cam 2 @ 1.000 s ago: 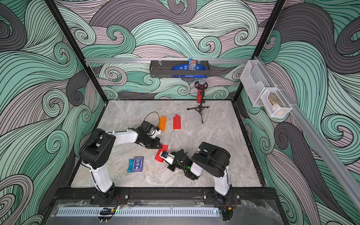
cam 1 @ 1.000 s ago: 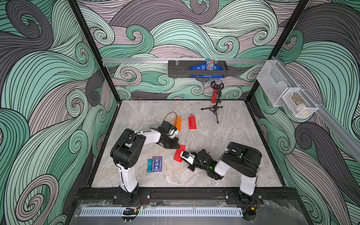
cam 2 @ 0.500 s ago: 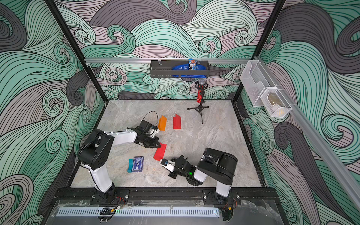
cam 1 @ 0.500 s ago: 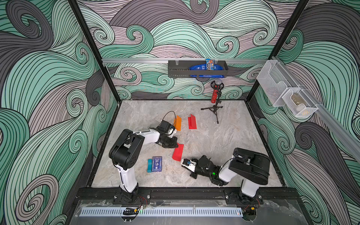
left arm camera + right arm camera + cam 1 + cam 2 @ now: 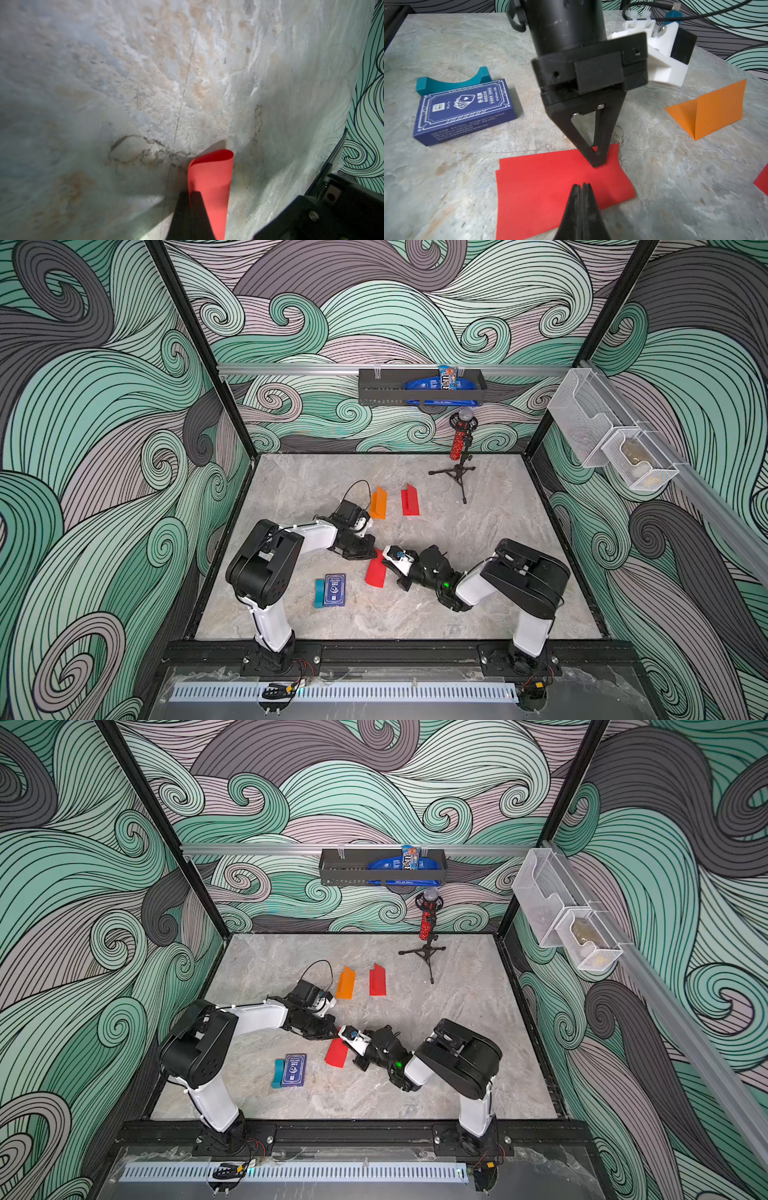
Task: Fold the square paper along the opposite sides
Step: Smooth out the paper at the center of the board.
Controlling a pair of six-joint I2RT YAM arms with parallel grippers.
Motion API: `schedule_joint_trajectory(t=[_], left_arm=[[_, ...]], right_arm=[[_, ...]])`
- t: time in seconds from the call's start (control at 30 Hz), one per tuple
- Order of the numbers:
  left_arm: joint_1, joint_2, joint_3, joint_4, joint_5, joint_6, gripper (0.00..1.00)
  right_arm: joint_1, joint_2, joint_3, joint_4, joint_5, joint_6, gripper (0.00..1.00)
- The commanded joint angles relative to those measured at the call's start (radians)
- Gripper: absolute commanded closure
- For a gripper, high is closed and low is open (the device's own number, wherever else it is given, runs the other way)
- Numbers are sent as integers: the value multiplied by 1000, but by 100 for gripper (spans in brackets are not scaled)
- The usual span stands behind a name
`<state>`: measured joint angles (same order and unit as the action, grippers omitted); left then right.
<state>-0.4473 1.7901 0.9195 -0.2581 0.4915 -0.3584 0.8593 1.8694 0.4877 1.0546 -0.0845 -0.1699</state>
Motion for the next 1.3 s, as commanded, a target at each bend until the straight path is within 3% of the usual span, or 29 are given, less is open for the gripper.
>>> schedule_joint_trajectory(t=[0.0, 0.43, 1.1, 1.27], left_arm=[[-3, 59, -40, -107, -75, 6, 100], [-3, 66, -35, -115, -92, 7, 100], [-2, 54, -25, -118, -122, 2, 100], [-3, 53, -24, -114, -113, 7, 100]], right_arm=[[-19, 40, 48, -30, -27, -23, 100], [-58, 190, 87, -17, 4, 11, 100], [-124, 164, 45, -34, 110, 41, 100], [-136, 69, 49, -146, 37, 72, 99]])
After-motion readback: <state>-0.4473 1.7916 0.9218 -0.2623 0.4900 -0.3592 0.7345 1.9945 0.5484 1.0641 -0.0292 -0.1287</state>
